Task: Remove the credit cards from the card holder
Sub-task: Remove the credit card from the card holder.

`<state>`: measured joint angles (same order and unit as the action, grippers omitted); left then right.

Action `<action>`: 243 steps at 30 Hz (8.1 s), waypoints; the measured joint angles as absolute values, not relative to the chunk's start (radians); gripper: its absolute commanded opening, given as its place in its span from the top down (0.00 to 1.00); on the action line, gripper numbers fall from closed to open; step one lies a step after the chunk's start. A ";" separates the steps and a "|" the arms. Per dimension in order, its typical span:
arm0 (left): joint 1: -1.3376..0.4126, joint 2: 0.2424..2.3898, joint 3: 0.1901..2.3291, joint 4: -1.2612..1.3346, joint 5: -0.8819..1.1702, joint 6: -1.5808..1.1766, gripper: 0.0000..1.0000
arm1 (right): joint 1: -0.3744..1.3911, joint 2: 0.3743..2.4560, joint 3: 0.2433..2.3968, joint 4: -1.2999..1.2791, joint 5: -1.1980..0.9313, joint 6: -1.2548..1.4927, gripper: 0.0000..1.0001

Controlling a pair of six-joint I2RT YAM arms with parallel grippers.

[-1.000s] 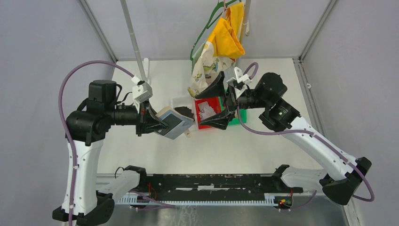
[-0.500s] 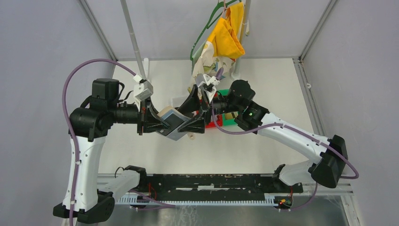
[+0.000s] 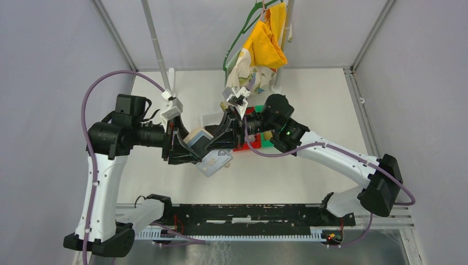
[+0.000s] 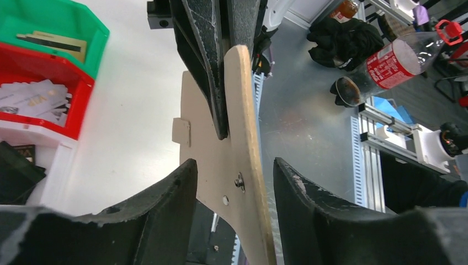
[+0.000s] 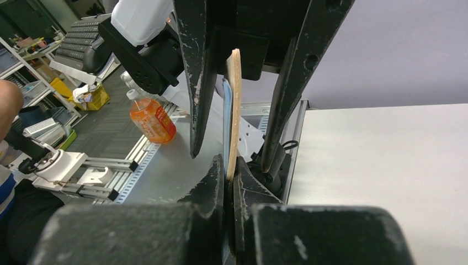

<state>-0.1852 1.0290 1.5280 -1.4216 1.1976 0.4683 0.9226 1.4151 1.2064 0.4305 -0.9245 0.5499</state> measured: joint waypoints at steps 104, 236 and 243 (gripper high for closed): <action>-0.161 1.039 1.379 -0.992 1.217 -0.077 0.67 | 0.857 1.448 0.904 0.974 -0.596 1.183 1.00; -0.193 1.017 1.409 -0.915 1.194 -0.261 0.92 | 0.945 1.367 0.744 1.214 -0.444 1.110 1.00; -0.193 1.016 1.406 -0.875 1.199 -0.299 0.82 | 0.949 1.367 0.728 1.256 -0.422 1.113 1.00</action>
